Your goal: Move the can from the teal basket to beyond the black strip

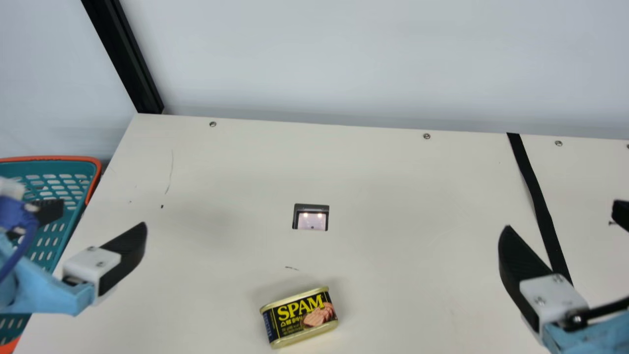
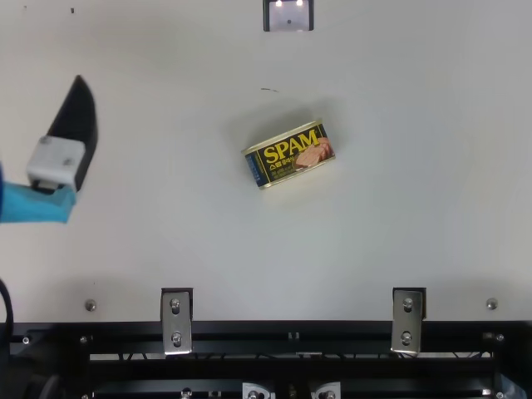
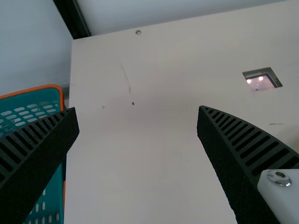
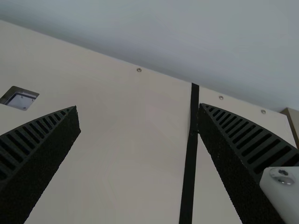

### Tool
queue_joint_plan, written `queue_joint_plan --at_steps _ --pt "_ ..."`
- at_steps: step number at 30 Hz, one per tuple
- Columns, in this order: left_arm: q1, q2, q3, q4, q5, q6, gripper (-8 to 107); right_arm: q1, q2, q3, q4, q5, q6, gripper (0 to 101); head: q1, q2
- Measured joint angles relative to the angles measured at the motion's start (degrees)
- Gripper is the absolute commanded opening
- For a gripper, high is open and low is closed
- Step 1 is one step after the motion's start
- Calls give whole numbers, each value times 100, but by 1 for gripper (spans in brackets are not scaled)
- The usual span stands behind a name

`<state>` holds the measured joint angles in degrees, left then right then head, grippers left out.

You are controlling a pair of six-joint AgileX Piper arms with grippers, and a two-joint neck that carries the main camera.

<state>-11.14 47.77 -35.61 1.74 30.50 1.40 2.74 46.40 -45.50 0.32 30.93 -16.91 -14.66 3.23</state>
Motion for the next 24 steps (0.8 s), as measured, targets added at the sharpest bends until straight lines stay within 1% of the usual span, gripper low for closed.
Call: queue_joint_plan --at_steps 2,4,8,15,20,24 --pt "134 -236 155 28 -26 -77 90 -59 292 -215 162 77 -290 101 29 0" --pt "171 -369 200 29 -23 -76 90 -173 586 -441 375 174 -631 101 0 0" --pt "171 -372 199 29 -26 -76 90 -462 1109 -834 847 317 -1388 101 0 0" --pt "171 -372 199 29 -13 -76 90 -1061 2111 -1402 1776 705 -2898 101 0 0" --pt "171 -372 199 29 -13 -76 90 -1457 2765 -1666 2343 1036 -3882 101 0 0" --pt "171 -372 199 29 -13 -76 90 -1589 3195 -1692 2542 1251 -4543 101 0 0"
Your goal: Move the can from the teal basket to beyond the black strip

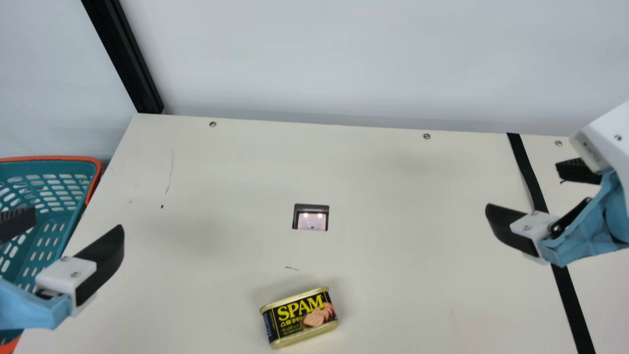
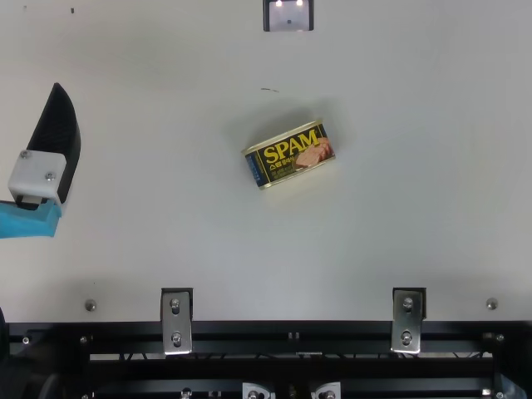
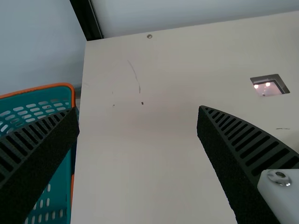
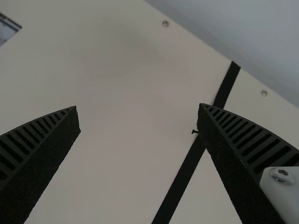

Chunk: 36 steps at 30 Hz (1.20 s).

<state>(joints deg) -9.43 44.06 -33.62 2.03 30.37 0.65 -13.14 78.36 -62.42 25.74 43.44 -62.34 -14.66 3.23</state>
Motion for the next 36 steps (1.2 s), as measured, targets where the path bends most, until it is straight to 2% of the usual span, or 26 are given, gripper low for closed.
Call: queue_joint_plan --at_steps 9,19,30,36 --pt "0 0 0 0 0 0 90 146 600 146 331 260 -981 101 29 0" --pt "0 0 0 0 0 0 90 309 803 318 951 697 -1727 101 0 0" --pt "0 0 0 0 0 0 90 369 793 299 874 677 -1621 101 0 0" --pt "0 0 0 0 0 0 90 262 776 350 880 947 -1912 101 0 0"
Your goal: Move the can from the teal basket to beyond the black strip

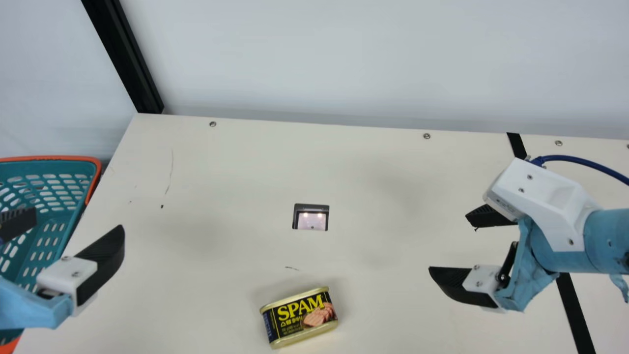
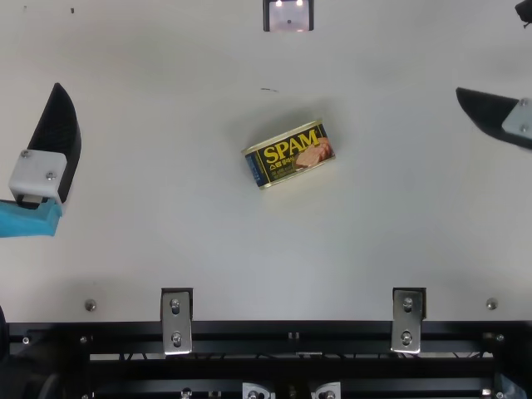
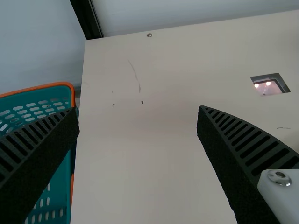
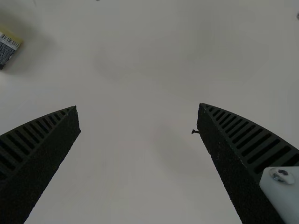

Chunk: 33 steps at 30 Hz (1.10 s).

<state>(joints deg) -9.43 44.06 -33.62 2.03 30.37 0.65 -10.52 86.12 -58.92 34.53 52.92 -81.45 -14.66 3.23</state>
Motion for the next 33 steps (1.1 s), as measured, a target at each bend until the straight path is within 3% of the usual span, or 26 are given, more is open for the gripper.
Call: queue_joint_plan --at_steps 12,20,28,33 --pt "0 0 0 0 0 0 90 -197 189 78 288 866 -1129 101 0 0" --pt "0 0 0 0 0 0 90 43 375 92 452 1343 -1779 101 0 0" --pt "0 0 0 0 0 0 90 440 584 55 501 1362 -1960 101 0 0" --pt "0 0 0 0 0 0 90 661 723 -2 483 1173 -2021 101 0 0"
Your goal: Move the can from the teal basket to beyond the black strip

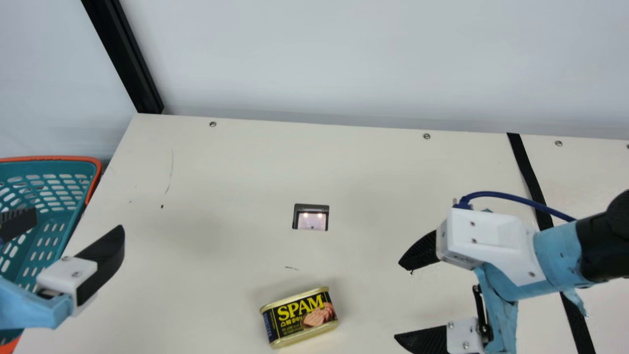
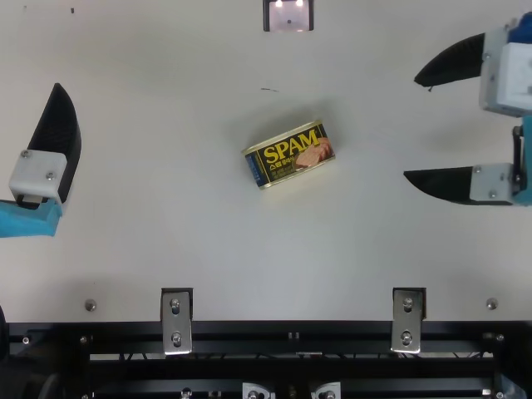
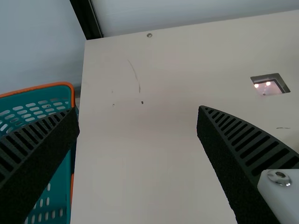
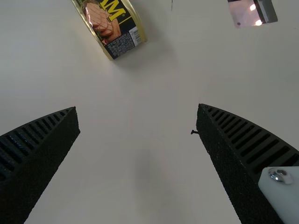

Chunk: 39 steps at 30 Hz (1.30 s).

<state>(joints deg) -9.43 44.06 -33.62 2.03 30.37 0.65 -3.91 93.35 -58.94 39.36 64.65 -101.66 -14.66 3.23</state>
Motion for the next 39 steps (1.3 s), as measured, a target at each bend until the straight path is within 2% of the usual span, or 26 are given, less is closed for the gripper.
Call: queue_joint_plan --at_steps 2,17,19,31,39 --pt "0 0 0 0 0 0 90 23 18 -6 12 -126 0 101 0 0" --pt "0 0 0 0 0 0 90 76 -6 -65 4 -112 116 101 0 0" --pt "0 0 0 0 0 0 90 31 -12 -26 -114 -127 96 101 0 0" --pt "0 0 0 0 0 0 90 -391 -37 250 166 -170 -670 101 0 0" --pt "0 0 0 0 0 0 90 -596 191 304 483 -160 -1200 101 0 0"
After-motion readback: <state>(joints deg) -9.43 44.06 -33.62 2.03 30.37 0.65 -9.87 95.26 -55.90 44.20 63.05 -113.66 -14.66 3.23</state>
